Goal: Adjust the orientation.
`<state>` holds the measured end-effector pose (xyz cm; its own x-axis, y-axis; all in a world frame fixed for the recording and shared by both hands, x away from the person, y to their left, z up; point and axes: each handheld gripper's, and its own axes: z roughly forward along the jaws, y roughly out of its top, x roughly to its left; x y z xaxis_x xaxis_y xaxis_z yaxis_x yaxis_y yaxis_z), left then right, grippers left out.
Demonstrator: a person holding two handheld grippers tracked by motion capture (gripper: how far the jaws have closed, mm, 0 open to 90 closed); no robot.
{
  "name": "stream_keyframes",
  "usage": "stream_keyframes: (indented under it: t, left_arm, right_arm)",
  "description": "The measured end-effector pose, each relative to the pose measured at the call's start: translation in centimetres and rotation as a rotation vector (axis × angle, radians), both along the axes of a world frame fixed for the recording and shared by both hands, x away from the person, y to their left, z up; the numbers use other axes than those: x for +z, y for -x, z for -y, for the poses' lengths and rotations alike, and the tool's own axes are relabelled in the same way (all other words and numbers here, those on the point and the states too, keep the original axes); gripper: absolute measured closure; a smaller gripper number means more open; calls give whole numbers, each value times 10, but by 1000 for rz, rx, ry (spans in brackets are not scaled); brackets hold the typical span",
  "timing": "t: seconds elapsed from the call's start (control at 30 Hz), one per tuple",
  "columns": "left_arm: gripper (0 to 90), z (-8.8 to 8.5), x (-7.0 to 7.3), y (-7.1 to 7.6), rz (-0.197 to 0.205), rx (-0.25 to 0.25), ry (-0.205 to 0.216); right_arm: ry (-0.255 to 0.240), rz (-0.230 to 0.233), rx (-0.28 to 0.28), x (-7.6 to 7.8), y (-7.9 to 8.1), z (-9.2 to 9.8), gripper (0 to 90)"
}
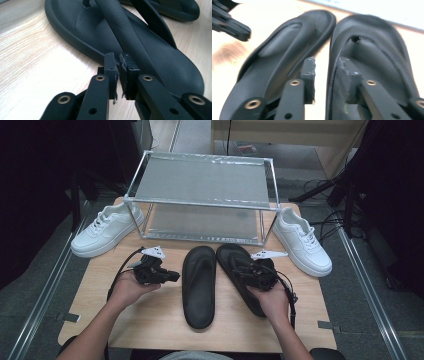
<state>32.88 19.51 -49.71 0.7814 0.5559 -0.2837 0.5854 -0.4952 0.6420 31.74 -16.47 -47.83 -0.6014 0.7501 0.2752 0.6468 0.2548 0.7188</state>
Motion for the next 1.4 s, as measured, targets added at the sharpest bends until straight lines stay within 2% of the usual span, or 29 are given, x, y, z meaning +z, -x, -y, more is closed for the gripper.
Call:
stream_keyframes:
  t: [0.03, 0.07, 0.1, 0.17, 0.27, 0.43, 0.5, 0.63, 0.77, 1.07, 1.4]
  left_arm:
    - [900, 3, -2, -2, -9, -20, 11]
    - [900, 3, -2, -2, -9, -20, 11]
    - [900, 5, -2, -3, -16, -22, 13]
    - [900, 10, -6, -6, -8, -25, 5]
    - [900, 13, -8, -8, -2, -30, 8]
    - [900, 17, -13, -10, -17, -39, -5]
    - [899, 19, -15, -10, -17, -44, -18]
    - [895, 21, -15, -11, -34, -52, 1]
    - [899, 24, -16, -10, -32, -61, -9]
    - [898, 26, -16, -10, -45, -59, 0]
    - [896, 33, -16, -7, -56, -82, 5]
  right_arm:
    - [-13, 5, 12, 3, 2, 6, 838]
    - [-13, 5, 12, 3, 2, 6, 838]
    - [-11, 3, 15, 4, 2, 8, 900]
    - [10, -19, 17, 1, -2, 10, 900]
    - [23, -17, 5, -2, -5, 9, 900]
    - [81, -9, 26, -9, -6, 0, 900]
    - [81, -11, 29, -10, -7, -2, 900]
    - [91, -13, 35, -11, -7, -4, 900]
    - [82, -22, 46, -14, -9, -6, 900]
    - [82, -23, 58, -14, -8, -9, 900]
    - [76, -25, 77, -15, -5, -14, 900]
